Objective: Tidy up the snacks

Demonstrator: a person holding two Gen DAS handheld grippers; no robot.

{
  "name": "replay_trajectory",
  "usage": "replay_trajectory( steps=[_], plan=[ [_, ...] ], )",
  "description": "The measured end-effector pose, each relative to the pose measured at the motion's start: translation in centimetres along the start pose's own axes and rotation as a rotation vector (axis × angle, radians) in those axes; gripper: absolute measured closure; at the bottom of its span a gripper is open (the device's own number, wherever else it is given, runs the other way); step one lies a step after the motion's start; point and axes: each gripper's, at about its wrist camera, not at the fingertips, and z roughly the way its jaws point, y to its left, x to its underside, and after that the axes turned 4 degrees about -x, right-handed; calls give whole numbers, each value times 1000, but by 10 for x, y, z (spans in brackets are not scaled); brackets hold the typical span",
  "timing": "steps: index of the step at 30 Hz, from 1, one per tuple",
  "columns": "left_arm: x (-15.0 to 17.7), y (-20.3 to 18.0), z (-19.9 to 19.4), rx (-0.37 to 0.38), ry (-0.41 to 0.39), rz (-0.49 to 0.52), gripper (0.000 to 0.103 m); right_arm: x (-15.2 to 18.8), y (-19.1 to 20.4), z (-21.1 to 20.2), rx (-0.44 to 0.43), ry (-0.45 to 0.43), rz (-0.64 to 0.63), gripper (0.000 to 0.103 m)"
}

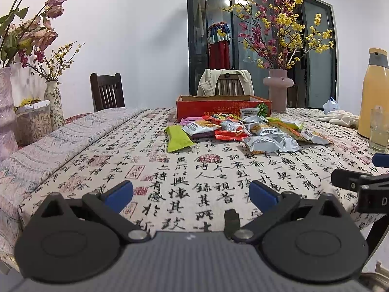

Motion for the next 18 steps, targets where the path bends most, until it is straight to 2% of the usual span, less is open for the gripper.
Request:
replay_trajectory(
  steps=[9, 12, 18],
  plan=[
    [-27, 7, 41, -15, 45, -10, 0, -15, -4, 21, -12, -44, -63, 0],
    [-43, 12, 64, 22, 84, -39, 0, -25, -11, 42, -19, -27, -47, 0],
    [-71, 19, 102, 35, 103, -61, 0, -48, -30, 77, -21, 21, -6, 1]
  ],
)
